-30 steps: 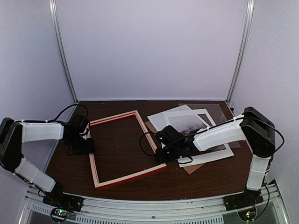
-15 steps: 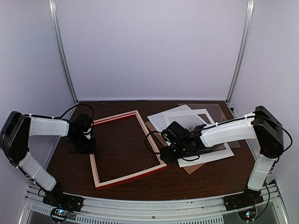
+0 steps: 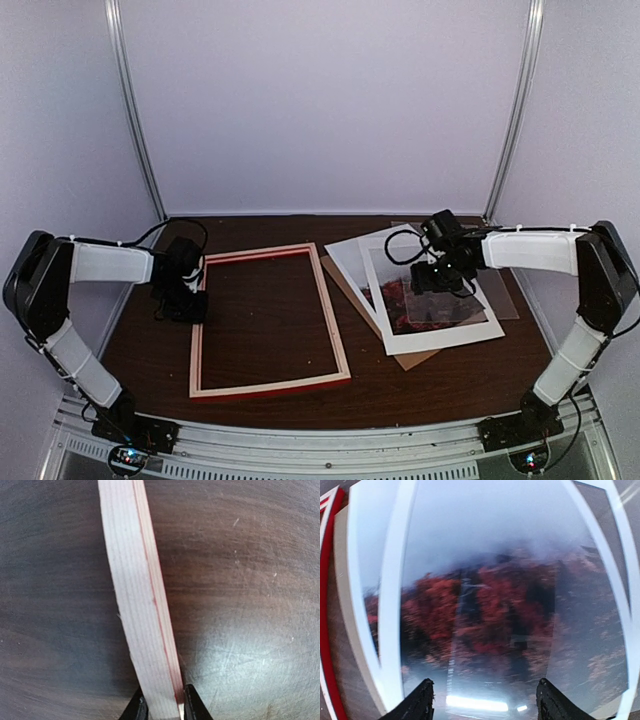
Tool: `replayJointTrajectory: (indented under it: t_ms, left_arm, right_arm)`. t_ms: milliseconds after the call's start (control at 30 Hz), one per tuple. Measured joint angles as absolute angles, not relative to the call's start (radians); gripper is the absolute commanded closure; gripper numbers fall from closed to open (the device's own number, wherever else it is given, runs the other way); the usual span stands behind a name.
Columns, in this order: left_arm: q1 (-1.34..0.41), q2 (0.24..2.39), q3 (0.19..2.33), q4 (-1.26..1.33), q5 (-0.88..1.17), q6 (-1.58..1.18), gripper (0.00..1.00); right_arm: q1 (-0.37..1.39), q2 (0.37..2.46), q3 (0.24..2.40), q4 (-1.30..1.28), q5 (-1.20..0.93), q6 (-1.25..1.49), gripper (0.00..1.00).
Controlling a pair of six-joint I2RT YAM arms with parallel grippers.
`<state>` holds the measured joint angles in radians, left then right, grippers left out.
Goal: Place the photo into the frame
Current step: Pick up the glass panel from the mat board.
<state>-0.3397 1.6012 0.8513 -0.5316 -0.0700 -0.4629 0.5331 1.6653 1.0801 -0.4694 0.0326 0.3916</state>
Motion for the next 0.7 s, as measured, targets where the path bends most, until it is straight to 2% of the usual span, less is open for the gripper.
replayJointTrajectory:
  t_ms: [67, 133, 167, 200, 367, 600, 700]
  left_arm:
    - [-0.339, 1.615, 0.871, -0.542, -0.073, -0.461, 0.79]
    - [-0.339, 1.626, 0.894, -0.555, -0.076, -0.461, 0.71]
    - [-0.339, 1.631, 0.907, -0.562, -0.079, -0.459, 0.63]
    - [-0.34, 1.636, 0.922, -0.571, -0.084, -0.453, 0.57]
    - [-0.342, 1.641, 0.995, -0.604, -0.109, -0.439, 0.4]
    - [-0.342, 1.641, 1.026, -0.616, -0.142, -0.466, 0.32]
    - [-0.342, 1.641, 1.045, -0.623, -0.137, -0.476, 0.24]
  right_arm:
    - [0.445, 1.655, 1.08, -0.483, 0.039, 0.382, 0.26]
    - [0.365, 1.647, 1.08, -0.488, 0.041, 0.372, 0.21]
    - [0.326, 1.643, 1.08, -0.491, 0.041, 0.37, 0.07]
    - [0.288, 1.642, 1.08, -0.495, 0.041, 0.369, 0.01]
    - [0.124, 1.64, 1.08, -0.513, 0.027, 0.364, 0.0]
    - [-0.035, 1.664, 1.08, -0.526, 0.014, 0.363, 0.01]
    - [-0.091, 1.71, 1.081, -0.528, -0.005, 0.363, 0.02]
